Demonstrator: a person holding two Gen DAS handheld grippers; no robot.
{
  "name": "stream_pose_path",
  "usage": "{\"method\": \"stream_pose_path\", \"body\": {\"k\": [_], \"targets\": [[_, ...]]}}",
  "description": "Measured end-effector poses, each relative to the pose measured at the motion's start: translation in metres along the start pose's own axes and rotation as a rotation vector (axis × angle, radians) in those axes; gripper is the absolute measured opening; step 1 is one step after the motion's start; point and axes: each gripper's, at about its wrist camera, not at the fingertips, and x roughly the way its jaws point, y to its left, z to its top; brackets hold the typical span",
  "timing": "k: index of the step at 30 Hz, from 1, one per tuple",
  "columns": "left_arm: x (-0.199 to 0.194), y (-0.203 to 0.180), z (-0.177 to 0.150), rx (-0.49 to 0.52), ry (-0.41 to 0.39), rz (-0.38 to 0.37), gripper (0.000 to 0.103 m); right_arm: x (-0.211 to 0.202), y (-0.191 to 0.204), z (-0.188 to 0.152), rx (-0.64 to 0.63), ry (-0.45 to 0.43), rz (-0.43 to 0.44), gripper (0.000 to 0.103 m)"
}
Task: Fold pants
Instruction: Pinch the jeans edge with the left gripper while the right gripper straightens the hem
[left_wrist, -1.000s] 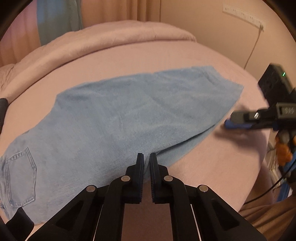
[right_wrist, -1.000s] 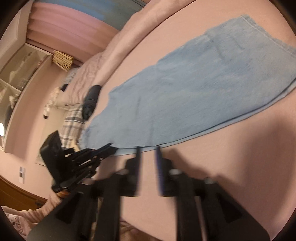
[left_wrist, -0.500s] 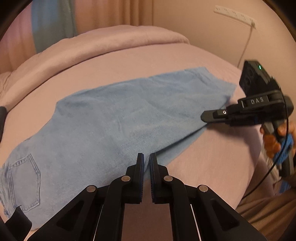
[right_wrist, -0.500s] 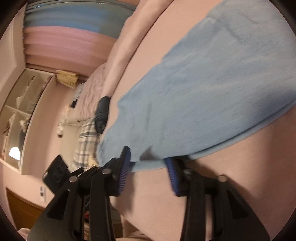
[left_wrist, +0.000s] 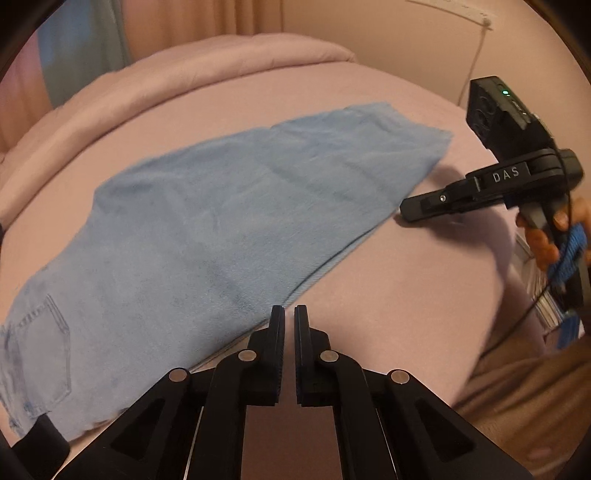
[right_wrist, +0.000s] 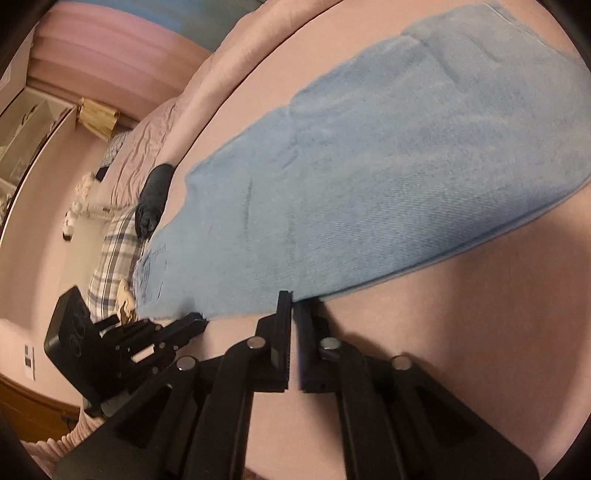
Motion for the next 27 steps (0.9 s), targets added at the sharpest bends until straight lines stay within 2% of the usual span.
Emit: {"method": "stream_pose_path", "body": {"k": [3, 5, 7, 9, 11, 14, 15, 17, 20, 22, 25, 27], "targets": [[-0.011, 0.005, 0.006, -0.027, -0.033, -0.035, 0.011, -0.02, 0.006, 0.003, -0.066, -0.017, -0.054, 0.025], [-0.008, 0.01, 0.018, -0.072, -0.066, -0.04, 0.035, -0.032, 0.01, 0.008, -0.126, -0.068, -0.074, 0.025], [0.006, 0.014, 0.037, -0.126, -0.09, -0.018, 0.041, -0.037, 0.012, 0.018, -0.179, -0.127, -0.074, 0.025], [0.023, 0.016, 0.053, -0.174, -0.085, -0.03, 0.041, -0.034, 0.015, 0.031, -0.22, -0.179, -0.101, 0.025], [0.04, 0.009, 0.061, -0.163, -0.066, -0.028, 0.041, -0.025, 0.013, 0.04, -0.239, -0.189, -0.123, 0.025], [0.067, -0.002, 0.055, -0.121, 0.035, 0.033, 0.041, 0.001, 0.003, 0.035, -0.285, -0.087, -0.232, 0.021], [0.065, -0.003, 0.053, -0.13, 0.013, 0.04, 0.041, 0.003, 0.002, 0.03, -0.309, -0.092, -0.232, 0.021], [0.061, -0.002, 0.051, -0.16, 0.027, 0.01, 0.042, -0.005, 0.0, 0.023, -0.327, -0.092, -0.215, 0.021], [0.046, 0.004, 0.051, -0.207, 0.041, -0.066, 0.042, -0.03, -0.015, 0.018, -0.253, -0.105, -0.14, 0.025], [0.034, 0.006, 0.053, -0.265, 0.016, -0.122, 0.043, -0.056, -0.036, 0.014, -0.167, -0.168, -0.091, 0.034], [0.025, 0.01, 0.064, -0.381, -0.037, -0.186, 0.062, -0.097, -0.08, 0.008, 0.013, -0.298, -0.062, 0.042], [0.027, 0.009, 0.075, -0.436, -0.07, -0.221, 0.065, -0.114, -0.109, 0.007, 0.138, -0.367, -0.041, 0.048]]}}
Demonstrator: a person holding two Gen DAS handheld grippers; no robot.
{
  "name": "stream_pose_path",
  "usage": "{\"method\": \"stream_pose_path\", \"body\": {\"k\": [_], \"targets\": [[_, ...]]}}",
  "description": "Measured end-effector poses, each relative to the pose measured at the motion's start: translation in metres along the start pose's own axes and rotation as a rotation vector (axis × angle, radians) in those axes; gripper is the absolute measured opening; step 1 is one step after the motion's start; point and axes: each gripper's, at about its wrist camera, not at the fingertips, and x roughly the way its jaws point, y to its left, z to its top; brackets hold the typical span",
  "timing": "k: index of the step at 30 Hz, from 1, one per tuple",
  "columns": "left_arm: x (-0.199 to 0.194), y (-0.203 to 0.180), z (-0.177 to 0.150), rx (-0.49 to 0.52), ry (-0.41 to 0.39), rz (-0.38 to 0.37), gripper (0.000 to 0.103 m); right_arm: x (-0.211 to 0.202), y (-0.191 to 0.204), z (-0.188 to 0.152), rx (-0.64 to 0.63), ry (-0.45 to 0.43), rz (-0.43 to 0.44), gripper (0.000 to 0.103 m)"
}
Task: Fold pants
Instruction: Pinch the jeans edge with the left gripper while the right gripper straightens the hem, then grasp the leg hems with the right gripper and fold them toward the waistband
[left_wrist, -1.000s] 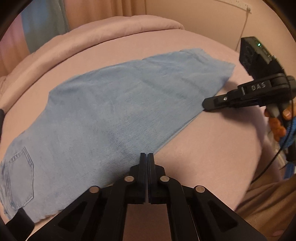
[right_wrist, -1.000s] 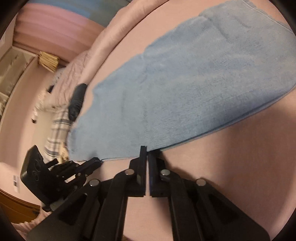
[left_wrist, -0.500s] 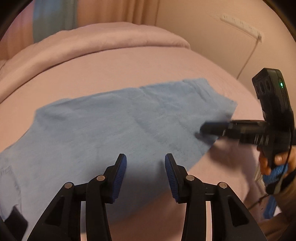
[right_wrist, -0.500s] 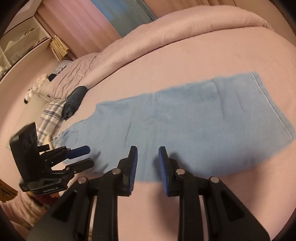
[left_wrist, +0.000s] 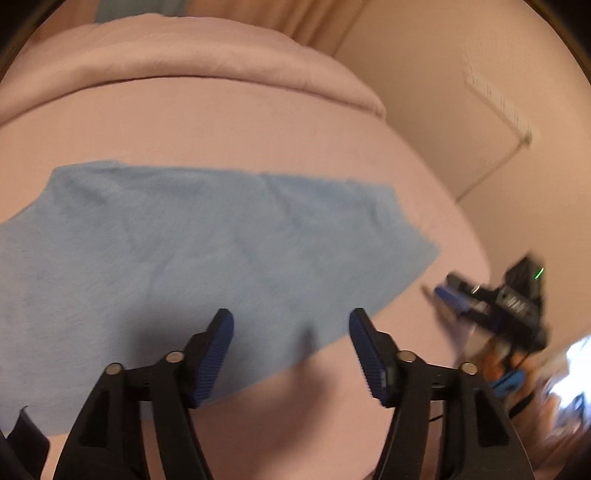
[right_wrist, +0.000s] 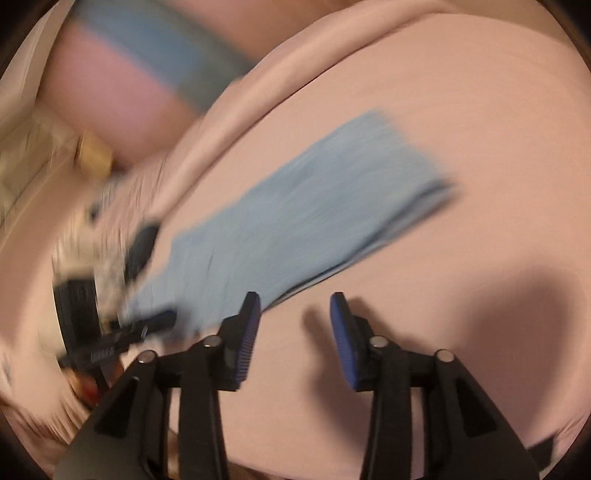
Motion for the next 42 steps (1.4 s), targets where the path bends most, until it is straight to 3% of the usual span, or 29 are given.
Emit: {"method": "stream_pose_path", "body": {"k": [4, 7, 12, 14, 15, 16, 20, 24, 28, 32, 35, 38, 39, 42], "targets": [[0.021, -0.016, 0.016, -0.013, 0.006, 0.028, 0.065, -0.006, -0.038, 0.017, 0.175, -0.078, 0.023, 0.046], [0.031, -0.019, 0.02, -0.02, 0.019, 0.041, 0.065, 0.007, -0.035, 0.031, 0.175, -0.088, -0.004, 0.046], [0.041, 0.0, 0.016, -0.126, 0.034, 0.074, 0.065, 0.024, -0.031, 0.047, 0.164, -0.071, -0.061, 0.045], [0.044, 0.01, 0.014, -0.166, 0.038, 0.058, 0.065, 0.028, -0.026, 0.046, 0.158, -0.073, -0.074, 0.04], [0.042, 0.015, 0.011, -0.184, 0.031, 0.039, 0.065, 0.027, -0.027, 0.046, 0.158, -0.071, -0.085, 0.026], [0.04, 0.018, 0.01, -0.197, 0.029, 0.027, 0.065, 0.024, -0.027, 0.043, 0.156, -0.069, -0.088, 0.021], [0.033, 0.031, 0.012, -0.269, 0.059, -0.033, 0.065, 0.016, -0.024, 0.042, 0.138, -0.083, -0.081, 0.015], [0.013, 0.042, 0.011, -0.343, 0.028, -0.084, 0.065, 0.012, 0.032, 0.044, -0.097, -0.13, -0.105, 0.012], [-0.016, 0.048, 0.014, -0.379, -0.049, -0.224, 0.066, 0.025, 0.111, 0.027, -0.443, -0.133, -0.118, 0.012], [-0.034, 0.049, 0.021, -0.388, -0.112, -0.313, 0.08, 0.054, 0.157, 0.002, -0.645, -0.082, -0.104, 0.012], [-0.022, 0.058, 0.025, -0.42, -0.088, -0.409, 0.08, 0.079, 0.176, -0.022, -0.74, -0.032, -0.101, 0.012], [-0.001, 0.065, 0.025, -0.449, -0.025, -0.383, 0.08, 0.098, 0.189, -0.049, -0.844, 0.009, -0.115, 0.012], [0.002, 0.065, 0.022, -0.449, -0.021, -0.363, 0.077, 0.103, 0.191, -0.056, -0.873, 0.023, -0.128, 0.012], [0.005, 0.076, 0.012, -0.472, -0.016, -0.321, 0.046, 0.112, 0.196, -0.073, -0.942, 0.049, -0.164, 0.012]]}}
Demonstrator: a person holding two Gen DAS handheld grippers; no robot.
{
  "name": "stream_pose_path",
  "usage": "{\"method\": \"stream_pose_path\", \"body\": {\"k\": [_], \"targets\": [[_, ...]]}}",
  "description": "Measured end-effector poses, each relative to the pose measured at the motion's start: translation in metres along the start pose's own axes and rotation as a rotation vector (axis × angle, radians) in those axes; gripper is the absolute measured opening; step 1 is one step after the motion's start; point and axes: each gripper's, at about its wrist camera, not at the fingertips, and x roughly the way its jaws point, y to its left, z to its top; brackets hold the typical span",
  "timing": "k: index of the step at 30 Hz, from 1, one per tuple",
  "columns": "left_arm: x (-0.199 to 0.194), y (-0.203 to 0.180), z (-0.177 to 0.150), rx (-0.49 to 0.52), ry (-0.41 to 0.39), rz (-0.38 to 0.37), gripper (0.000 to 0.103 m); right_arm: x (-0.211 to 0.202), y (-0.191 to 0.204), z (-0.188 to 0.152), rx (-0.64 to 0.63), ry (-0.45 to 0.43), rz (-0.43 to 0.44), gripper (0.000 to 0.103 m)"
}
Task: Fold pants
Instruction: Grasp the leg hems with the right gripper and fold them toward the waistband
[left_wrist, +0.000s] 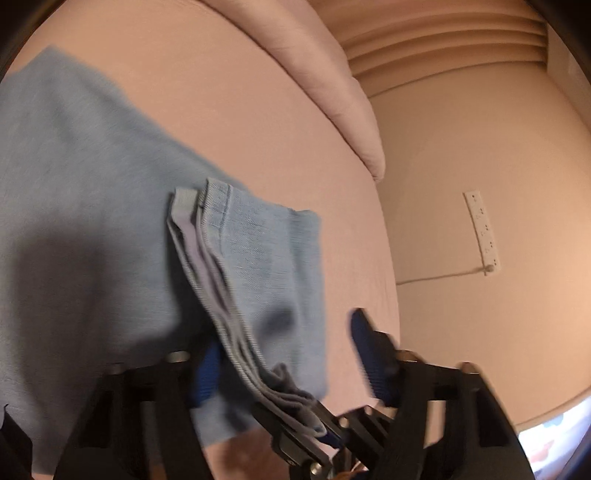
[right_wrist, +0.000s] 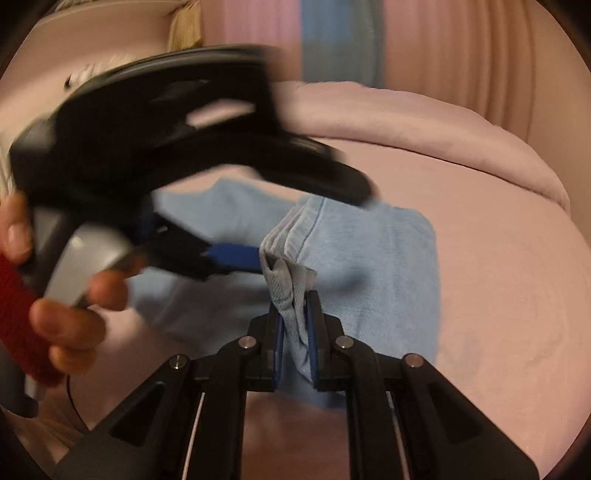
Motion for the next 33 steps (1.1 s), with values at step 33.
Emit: {"method": "stream_pose_path", "body": {"k": [33], "targets": [[-0.131, 0.072, 0.008, 0.044, -0.291, 0.397, 0.015, 0.062, 0.079, 0.07, -0.145, 0.153, 0.301, 0.028]]}}
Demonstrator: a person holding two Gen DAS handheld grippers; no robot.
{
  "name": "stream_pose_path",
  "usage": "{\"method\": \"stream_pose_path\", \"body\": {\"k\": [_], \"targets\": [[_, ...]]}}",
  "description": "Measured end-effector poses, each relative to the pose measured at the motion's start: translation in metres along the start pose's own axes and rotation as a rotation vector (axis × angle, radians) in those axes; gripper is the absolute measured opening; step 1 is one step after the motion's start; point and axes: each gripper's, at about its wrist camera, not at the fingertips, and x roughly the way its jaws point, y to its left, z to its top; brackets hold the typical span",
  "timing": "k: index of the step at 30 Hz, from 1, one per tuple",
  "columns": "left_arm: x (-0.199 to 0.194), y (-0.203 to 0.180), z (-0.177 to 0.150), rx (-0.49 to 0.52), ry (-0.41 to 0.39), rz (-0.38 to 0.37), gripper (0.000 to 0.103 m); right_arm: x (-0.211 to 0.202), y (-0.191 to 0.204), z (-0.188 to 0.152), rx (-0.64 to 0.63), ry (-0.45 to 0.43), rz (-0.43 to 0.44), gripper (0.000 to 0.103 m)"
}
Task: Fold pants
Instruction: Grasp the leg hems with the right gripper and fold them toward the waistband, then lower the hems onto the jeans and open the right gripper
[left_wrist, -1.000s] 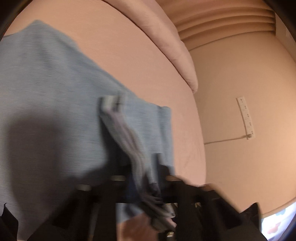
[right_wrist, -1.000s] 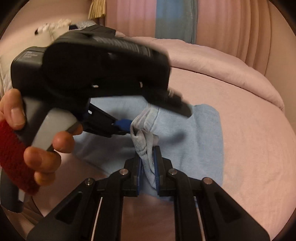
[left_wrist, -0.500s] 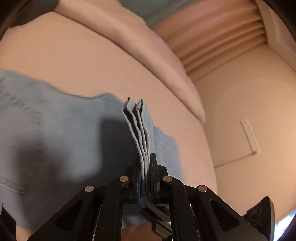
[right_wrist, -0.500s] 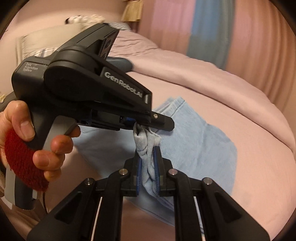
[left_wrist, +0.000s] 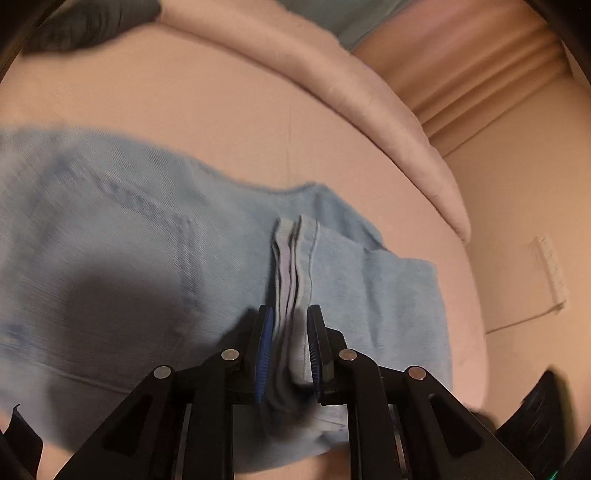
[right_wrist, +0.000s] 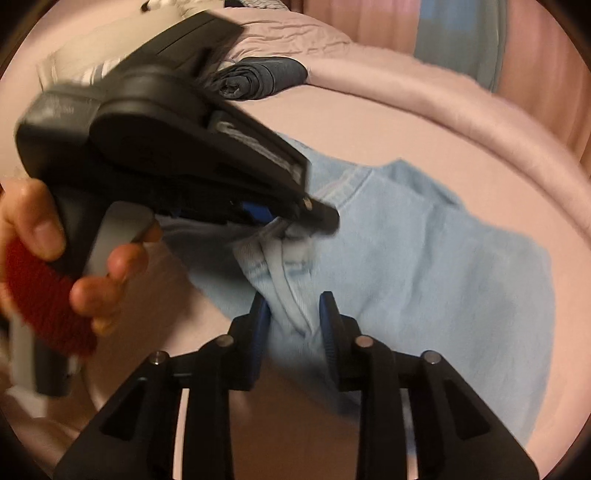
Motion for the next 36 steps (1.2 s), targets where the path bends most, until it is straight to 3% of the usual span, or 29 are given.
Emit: {"method": "stream_pose_path", "body": {"k": [4, 9, 12, 14, 15, 16, 18, 23, 26, 28, 30, 32, 36], "targets": [[-0.024, -0.012, -0.001, 0.079, -0.053, 0.01, 0.015, -0.053, -0.044, 0.001, 0.171, -0.109, 0.091, 0.029], [0.004, -0.058, -0.01, 0.193, 0.002, -0.051, 0.015, -0.078, -0.107, 0.014, 0.252, -0.132, -0.119, 0.029], [0.031, -0.086, -0.023, 0.287, 0.047, -0.037, 0.015, -0.07, -0.13, 0.032, 0.272, -0.127, -0.114, 0.027], [0.049, -0.094, -0.037, 0.38, 0.07, 0.049, 0.015, -0.054, -0.13, 0.03, 0.28, -0.077, -0.115, 0.024], [0.062, -0.093, -0.044, 0.411, 0.1, 0.129, 0.015, -0.038, -0.138, 0.03, 0.28, -0.024, -0.126, 0.023], [0.068, -0.089, -0.047, 0.414, 0.116, 0.156, 0.015, -0.022, -0.145, 0.026, 0.282, 0.043, -0.158, 0.018], [0.066, -0.077, -0.051, 0.391, 0.097, 0.12, 0.015, -0.003, -0.146, 0.007, 0.275, 0.146, -0.205, 0.012], [0.053, -0.065, -0.05, 0.368, 0.119, 0.085, 0.015, -0.015, -0.153, 0.003, 0.312, 0.078, -0.153, 0.01], [0.055, -0.066, -0.048, 0.357, 0.12, 0.091, 0.015, -0.051, -0.151, -0.009, 0.371, -0.023, -0.124, 0.024], [0.051, -0.06, -0.045, 0.321, 0.122, 0.067, 0.015, -0.087, -0.134, -0.024, 0.371, -0.107, -0.104, 0.044], [0.054, -0.059, -0.041, 0.295, 0.128, 0.06, 0.015, -0.118, -0.107, -0.047, 0.283, -0.135, -0.126, 0.046], [0.055, -0.059, -0.041, 0.305, 0.132, 0.068, 0.015, -0.132, -0.085, -0.07, 0.186, -0.108, -0.108, 0.046], [0.063, -0.066, -0.039, 0.308, 0.13, 0.089, 0.015, -0.133, -0.048, -0.091, 0.082, -0.048, -0.109, 0.044]]}}
